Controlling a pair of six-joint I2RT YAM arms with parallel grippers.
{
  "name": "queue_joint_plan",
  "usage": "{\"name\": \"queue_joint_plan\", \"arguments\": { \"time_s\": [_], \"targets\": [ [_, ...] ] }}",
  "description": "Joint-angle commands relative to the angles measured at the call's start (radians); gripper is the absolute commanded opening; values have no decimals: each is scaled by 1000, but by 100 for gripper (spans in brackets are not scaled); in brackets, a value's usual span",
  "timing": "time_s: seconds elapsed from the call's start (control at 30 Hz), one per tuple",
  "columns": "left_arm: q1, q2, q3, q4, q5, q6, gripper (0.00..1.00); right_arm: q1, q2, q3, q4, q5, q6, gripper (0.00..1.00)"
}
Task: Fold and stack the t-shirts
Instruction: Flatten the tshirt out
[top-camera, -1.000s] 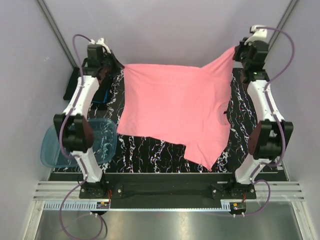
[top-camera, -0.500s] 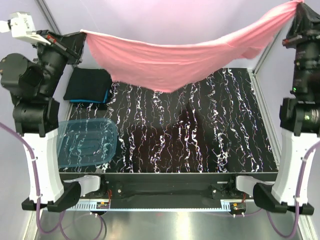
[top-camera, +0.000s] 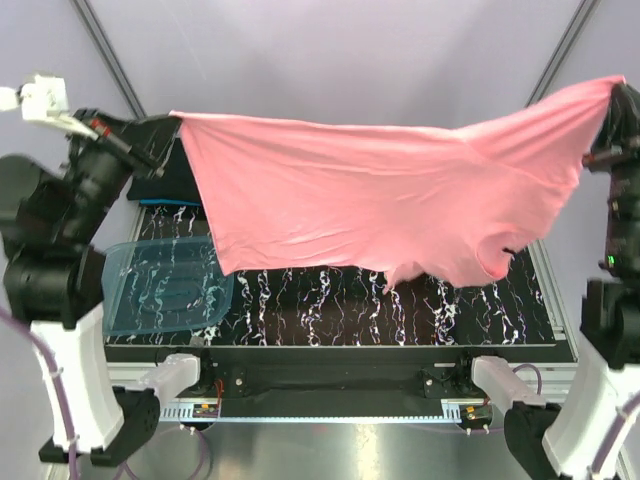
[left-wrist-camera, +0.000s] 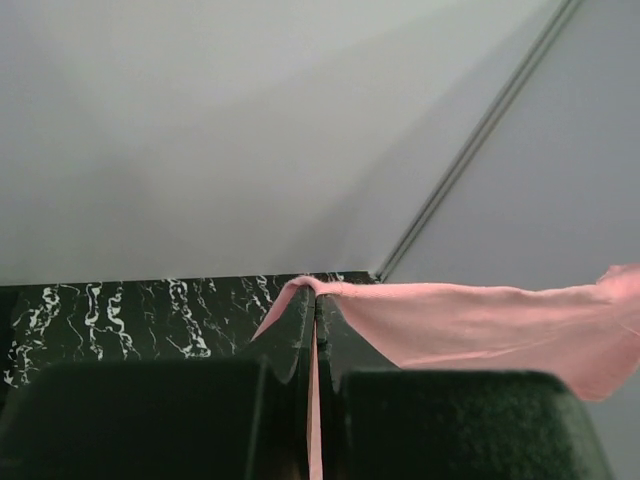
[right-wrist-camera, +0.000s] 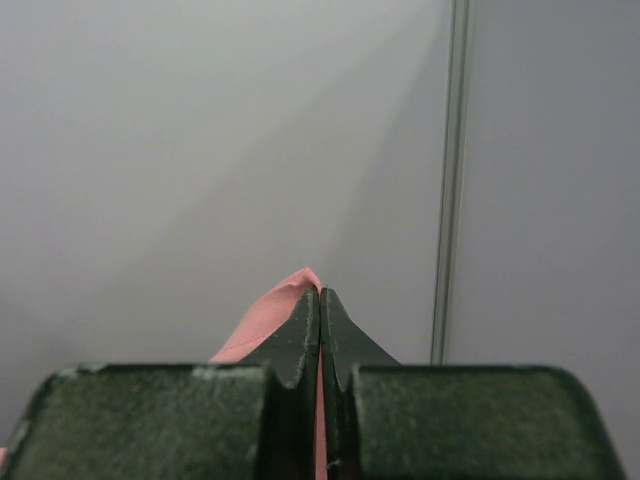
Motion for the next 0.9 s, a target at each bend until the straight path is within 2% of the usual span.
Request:
{"name": "queue_joint_plan", "arguments": {
  "time_s": [0.0, 0.13, 0.33, 0.53, 0.7, 0.87],
  "targets": [
    [-1, -88, 10, -18, 32, -9, 0, -5, -92, 39, -85, 41, -36, 0],
    [-1, -73, -2, -81, -19, 23, 0, -5, -78, 20, -84, 61, -79, 0],
    [-1, 97, -21, -100, -2, 24, 0, -5, 61, -35, 8, 118, -191, 0],
    [-1, 31, -151, 109, -28, 33, 0, -5, 83, -4, 73, 17, -157, 0],
    [-1, 51, -205, 254, 30, 16, 0, -5, 98, -53, 190, -42, -68, 0],
    [-1, 175, -139, 285, -53, 48, 0, -5, 195, -92, 316, -76, -47, 0]
  ]
}}
